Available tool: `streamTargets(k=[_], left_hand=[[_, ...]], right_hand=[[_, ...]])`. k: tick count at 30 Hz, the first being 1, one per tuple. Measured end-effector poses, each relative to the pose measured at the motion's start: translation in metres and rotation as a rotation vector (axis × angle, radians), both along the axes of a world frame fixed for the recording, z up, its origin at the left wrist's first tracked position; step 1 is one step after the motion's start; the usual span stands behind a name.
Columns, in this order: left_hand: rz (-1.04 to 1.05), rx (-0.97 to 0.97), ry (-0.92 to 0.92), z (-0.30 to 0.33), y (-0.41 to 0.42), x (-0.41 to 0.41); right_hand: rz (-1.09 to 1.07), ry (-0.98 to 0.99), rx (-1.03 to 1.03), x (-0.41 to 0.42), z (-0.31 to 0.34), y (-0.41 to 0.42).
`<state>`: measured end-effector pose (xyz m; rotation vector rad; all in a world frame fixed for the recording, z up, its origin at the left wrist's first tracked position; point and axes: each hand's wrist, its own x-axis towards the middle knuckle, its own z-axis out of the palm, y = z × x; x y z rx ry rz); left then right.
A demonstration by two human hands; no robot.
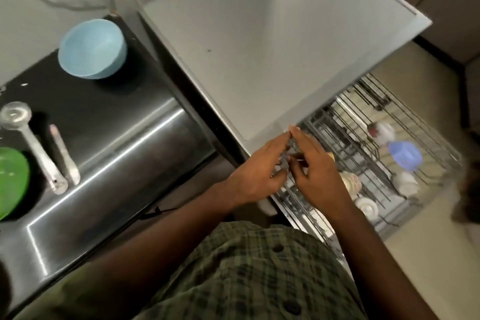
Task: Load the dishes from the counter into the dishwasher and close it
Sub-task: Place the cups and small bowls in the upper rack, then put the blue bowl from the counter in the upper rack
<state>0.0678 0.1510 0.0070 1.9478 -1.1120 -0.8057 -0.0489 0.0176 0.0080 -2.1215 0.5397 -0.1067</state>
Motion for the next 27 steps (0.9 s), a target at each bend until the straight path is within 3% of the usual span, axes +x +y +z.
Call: streamTargets(k=[11, 17, 27], left_hand=[[0.518, -0.106, 0.025, 0.024, 0.133, 0.036], [0.673, -0.145, -0.039, 0.013, 0.195, 0.042], [0.824, 0.248, -0.189, -0.001, 0.252, 0.114]], right_hand=[[0.525, -0.052, -0.089, 0.111, 0.038, 0.087], [0.756, -0.004, -0.114, 0.155, 0.035, 0.138], [0.766, 0.220, -0.341, 0.236, 0.016, 0.200]])
